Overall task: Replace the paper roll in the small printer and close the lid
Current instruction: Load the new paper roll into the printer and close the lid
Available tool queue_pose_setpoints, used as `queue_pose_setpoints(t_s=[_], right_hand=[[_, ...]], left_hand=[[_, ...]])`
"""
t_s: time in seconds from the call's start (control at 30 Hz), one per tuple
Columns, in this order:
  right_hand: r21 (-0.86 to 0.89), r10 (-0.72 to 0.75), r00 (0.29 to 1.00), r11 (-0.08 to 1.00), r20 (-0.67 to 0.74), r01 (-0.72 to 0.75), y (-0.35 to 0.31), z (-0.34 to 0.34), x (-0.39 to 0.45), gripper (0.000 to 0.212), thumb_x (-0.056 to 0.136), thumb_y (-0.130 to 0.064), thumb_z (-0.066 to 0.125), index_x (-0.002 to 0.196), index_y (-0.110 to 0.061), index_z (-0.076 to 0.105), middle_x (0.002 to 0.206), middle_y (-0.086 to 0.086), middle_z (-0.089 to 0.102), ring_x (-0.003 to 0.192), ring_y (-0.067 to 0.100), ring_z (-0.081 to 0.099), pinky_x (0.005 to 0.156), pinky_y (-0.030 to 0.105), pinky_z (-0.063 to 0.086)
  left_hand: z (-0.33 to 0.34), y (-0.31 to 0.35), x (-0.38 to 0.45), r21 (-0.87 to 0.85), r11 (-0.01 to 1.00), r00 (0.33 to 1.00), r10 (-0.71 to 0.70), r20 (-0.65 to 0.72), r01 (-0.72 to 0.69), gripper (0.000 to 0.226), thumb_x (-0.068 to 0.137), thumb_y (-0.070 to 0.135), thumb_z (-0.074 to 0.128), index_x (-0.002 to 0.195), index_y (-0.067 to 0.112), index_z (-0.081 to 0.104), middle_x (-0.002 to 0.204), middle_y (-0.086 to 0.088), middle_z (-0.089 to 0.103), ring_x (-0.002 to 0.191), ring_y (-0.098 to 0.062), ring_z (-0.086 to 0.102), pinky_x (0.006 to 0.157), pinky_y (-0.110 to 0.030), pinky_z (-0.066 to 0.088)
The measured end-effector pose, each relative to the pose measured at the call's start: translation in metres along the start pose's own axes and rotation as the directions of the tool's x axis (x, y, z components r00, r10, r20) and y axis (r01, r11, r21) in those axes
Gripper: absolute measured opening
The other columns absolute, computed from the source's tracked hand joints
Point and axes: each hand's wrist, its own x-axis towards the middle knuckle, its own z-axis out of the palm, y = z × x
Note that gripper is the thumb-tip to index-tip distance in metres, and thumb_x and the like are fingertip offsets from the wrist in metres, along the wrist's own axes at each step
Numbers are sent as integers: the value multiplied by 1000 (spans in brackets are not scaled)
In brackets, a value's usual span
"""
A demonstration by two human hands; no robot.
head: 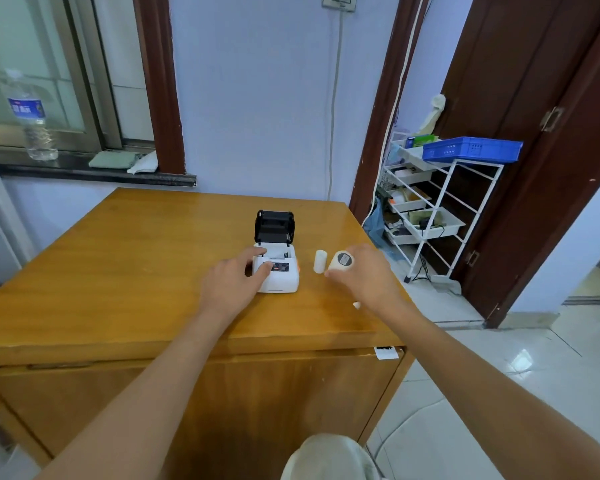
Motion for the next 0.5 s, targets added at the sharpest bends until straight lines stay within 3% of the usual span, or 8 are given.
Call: queue_pose_setpoints(t_s=[0.07,0.13,0.2,0.23,0.3,0.4,0.5], right_hand=[[58,-139,986,988,-92,145,-20,6,-23,21,84,-37,83,82,-24,66,89,-4,58,72,15,57,58,25,44],[86,-266,958,958,-104,275,-39,21,-43,28,86,-36,82,109,-22,72,107,-8,56,85,12,61,72,28,51],[84,-358,925,925,-129,370,-51,45,-51,37,89,-35,80,122,-24,69,114,-11,53,87,13,64,71,31,55],[56,-388,910,915,-147,399,-56,57,-51,38,89,-35,79,124,-25,68,115,-11,53,88,14,64,68,31,55],[-13,-430,882,900,-190,436,-65,75,-48,39,88,-36,81,124,-25,69,114,-9,55,88,14,64,62,25,49],[-99,-458,853,888,-251,448,-72,86,-41,37,87,-36,83,118,-23,67,110,-7,55,88,13,62,58,21,39],[-52,-421,854,903,-307,426,-69,87,-34,38,86,-38,82,118,-25,65,112,-9,55,93,11,62,59,26,50]], left_hand=[[-1,2,-1,-101,995,1000,-6,-16,4,47,97,56,52,139,37,57,120,5,72,101,-18,67,82,-39,57],[-6,6,-3,-261,965,995,-35,-93,9,40,97,53,55,130,30,59,113,8,67,97,-12,63,83,-36,52],[-11,8,-9,-410,912,984,-79,-158,7,31,98,53,52,106,26,66,93,8,68,79,-8,60,72,-36,49],[-14,9,-12,-466,885,983,-94,-157,10,38,98,56,48,95,24,69,84,8,70,73,-9,60,68,-36,47],[-18,11,-17,-535,844,989,-103,-106,31,51,94,63,46,85,22,74,80,4,75,75,-14,65,70,-36,48],[-23,15,-19,-654,756,998,-58,-24,29,34,94,49,63,92,18,78,90,-5,77,75,-18,66,65,-28,50],[-26,16,-15,-733,672,993,-36,111,106,20,93,27,74,106,12,76,98,-13,78,74,-7,67,62,-18,50]])
